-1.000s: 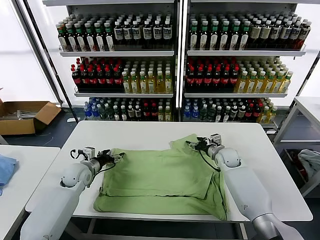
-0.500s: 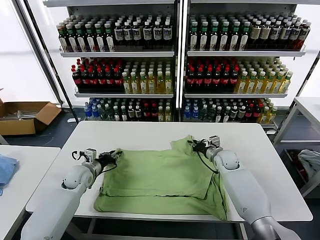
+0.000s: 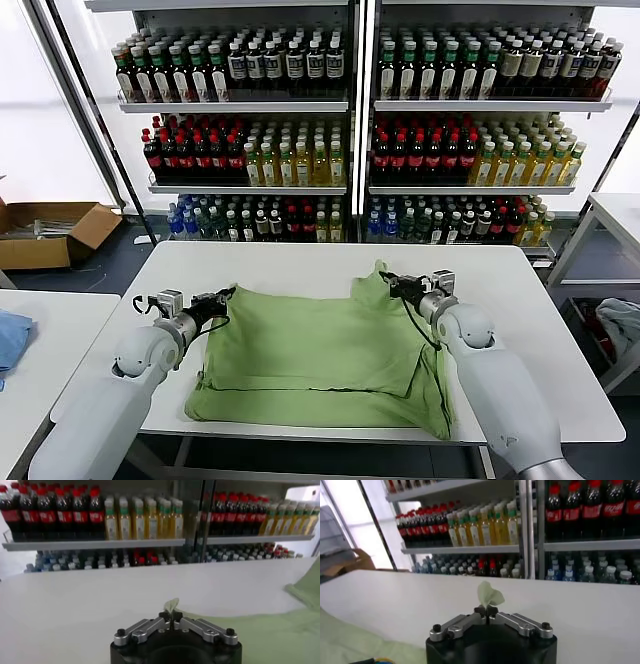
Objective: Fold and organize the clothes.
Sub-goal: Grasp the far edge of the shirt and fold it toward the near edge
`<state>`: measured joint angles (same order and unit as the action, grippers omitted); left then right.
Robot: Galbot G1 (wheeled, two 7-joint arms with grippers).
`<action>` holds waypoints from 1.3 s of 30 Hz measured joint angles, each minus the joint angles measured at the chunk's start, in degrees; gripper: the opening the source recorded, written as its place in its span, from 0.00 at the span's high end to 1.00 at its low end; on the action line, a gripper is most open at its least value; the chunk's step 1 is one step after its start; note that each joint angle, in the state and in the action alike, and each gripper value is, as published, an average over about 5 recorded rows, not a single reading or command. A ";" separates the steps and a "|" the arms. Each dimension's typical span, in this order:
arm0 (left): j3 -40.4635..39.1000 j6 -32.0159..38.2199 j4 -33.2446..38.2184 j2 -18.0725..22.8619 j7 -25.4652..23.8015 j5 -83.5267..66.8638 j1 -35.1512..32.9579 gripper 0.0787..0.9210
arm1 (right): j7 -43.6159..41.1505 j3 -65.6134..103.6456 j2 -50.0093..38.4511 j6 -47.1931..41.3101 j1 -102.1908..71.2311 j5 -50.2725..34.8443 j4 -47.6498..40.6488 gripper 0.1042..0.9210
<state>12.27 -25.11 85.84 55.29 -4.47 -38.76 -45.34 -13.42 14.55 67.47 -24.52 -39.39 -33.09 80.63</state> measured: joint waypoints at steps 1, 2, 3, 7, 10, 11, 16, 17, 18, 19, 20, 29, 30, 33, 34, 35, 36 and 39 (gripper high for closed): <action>0.44 0.00 1.03 -0.29 0.17 -0.12 -0.61 0.99 | 0.26 0.54 -0.40 -0.06 -1.00 -0.48 1.65 1.00; 0.89 -0.03 2.09 -0.57 0.36 -0.21 -1.27 0.99 | 0.50 1.09 -0.80 -0.11 -2.07 -0.89 3.31 1.00; 1.37 -0.09 3.15 -0.86 0.55 -0.28 -1.98 0.99 | 0.71 1.64 -1.18 -0.16 -3.17 -1.25 4.92 1.00; 3.59 -0.60 7.48 -2.02 1.26 -0.44 -5.44 0.99 | 1.29 4.07 -2.46 -0.20 -8.45 -2.01 11.33 1.00; 5.63 -1.23 10.56 -2.69 1.49 -0.34 -8.62 0.99 | 1.50 6.18 -2.84 0.02 -13.21 -1.90 15.90 1.00; 6.36 -1.44 11.53 -2.83 1.50 -0.27 -9.77 0.99 | 1.54 6.91 -2.89 0.13 -14.87 -1.75 17.33 1.00; 10.20 -2.27 15.87 -3.02 1.19 0.31 -16.04 0.99 | 1.71 10.48 -2.89 0.79 -23.69 -0.21 23.87 1.00; 10.96 -2.43 16.68 -3.00 1.07 0.48 -17.39 0.99 | 1.75 11.16 -2.84 0.95 -25.50 0.24 25.02 1.00; 11.69 -2.58 17.43 -2.94 0.93 0.67 -18.73 0.99 | 1.82 11.82 -2.77 1.13 -27.30 0.72 26.10 1.00; 12.39 -2.70 18.17 -2.86 0.78 0.90 -20.11 0.99 | 1.91 12.49 -2.66 1.31 -29.12 1.23 27.14 1.00; 13.05 -2.81 18.87 -2.74 0.64 1.16 -21.48 0.99 | 2.02 13.13 -2.54 1.48 -30.87 1.74 28.06 1.00; 17.70 -4.26 24.03 -0.94 0.93 4.25 -32.30 0.88 | 2.82 18.61 -1.91 2.84 -42.32 4.33 33.64 0.86; 18.15 -4.49 24.52 -0.77 1.12 4.41 -33.13 0.84 | 2.78 19.18 -1.98 3.04 -42.97 4.38 34.00 0.82; 19.65 -5.23 26.07 -0.49 1.77 4.66 -35.08 0.74 | 2.49 20.99 -2.23 3.73 -44.61 4.64 34.70 0.72; 20.20 -5.49 26.59 -0.46 2.00 4.68 -35.63 0.71 | 2.33 21.64 -2.30 4.03 -45.08 4.78 34.82 0.68; 20.78 -5.72 27.10 -0.45 2.24 4.69 -36.17 0.68 | 2.12 22.34 -2.36 4.39 -45.55 4.94 34.90 0.65; 21.36 -5.89 27.60 -0.45 2.46 4.67 -36.71 0.63 | 1.90 23.11 -2.39 4.82 -46.02 5.10 34.94 0.61; 23.12 -6.12 29.15 -0.29 3.22 4.36 -38.34 0.53 | 1.12 25.62 -2.21 6.48 -47.37 5.39 34.97 0.50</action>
<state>35.39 -31.23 114.99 55.00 -1.25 -34.40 -83.68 -12.30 40.17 65.26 -18.04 -86.77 -27.70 115.60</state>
